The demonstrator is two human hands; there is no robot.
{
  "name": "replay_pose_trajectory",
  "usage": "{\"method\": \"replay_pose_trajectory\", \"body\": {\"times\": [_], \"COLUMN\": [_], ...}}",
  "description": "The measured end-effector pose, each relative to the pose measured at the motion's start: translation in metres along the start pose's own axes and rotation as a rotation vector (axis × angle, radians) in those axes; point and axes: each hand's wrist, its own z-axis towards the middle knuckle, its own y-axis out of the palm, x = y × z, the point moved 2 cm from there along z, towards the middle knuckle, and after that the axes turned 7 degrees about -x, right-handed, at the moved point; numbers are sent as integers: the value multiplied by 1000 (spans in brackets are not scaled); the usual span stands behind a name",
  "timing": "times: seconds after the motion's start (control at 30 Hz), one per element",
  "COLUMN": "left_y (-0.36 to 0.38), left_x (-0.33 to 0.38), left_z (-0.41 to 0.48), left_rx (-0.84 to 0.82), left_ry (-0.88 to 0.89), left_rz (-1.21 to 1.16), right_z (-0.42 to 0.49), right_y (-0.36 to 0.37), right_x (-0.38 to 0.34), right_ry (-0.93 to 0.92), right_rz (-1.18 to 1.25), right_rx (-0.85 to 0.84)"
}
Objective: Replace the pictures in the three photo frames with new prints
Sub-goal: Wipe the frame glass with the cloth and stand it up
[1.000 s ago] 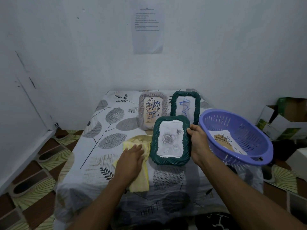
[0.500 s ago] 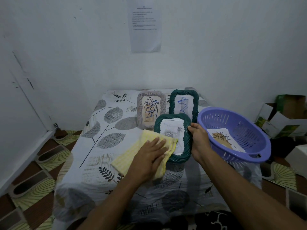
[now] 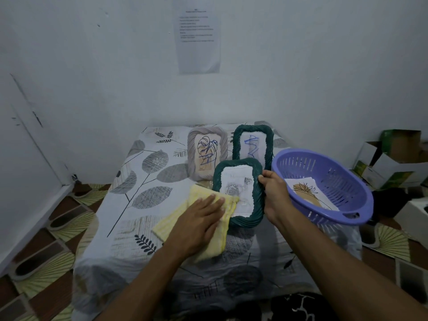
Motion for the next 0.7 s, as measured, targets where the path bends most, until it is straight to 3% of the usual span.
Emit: {"method": "replay_pose_trajectory", "body": {"times": [0.17, 0.3, 0.4, 0.7], "left_y": [2, 24, 31, 4], "left_x": [-6, -28, -40, -91], "left_z": [0, -16, -22, -69], "left_rx": [74, -179, -310, -342], "left_ry": [-211, -480, -516, -655], "left_rz": [-14, -58, 47, 56], "right_z": [2, 5, 6, -8], "right_y": [3, -1, -3, 32], "right_x": [1, -4, -9, 7], "right_ry": [-38, -81, -79, -40], "right_rz": [-12, -75, -31, -14], "right_rx": [38, 94, 85, -50]}}
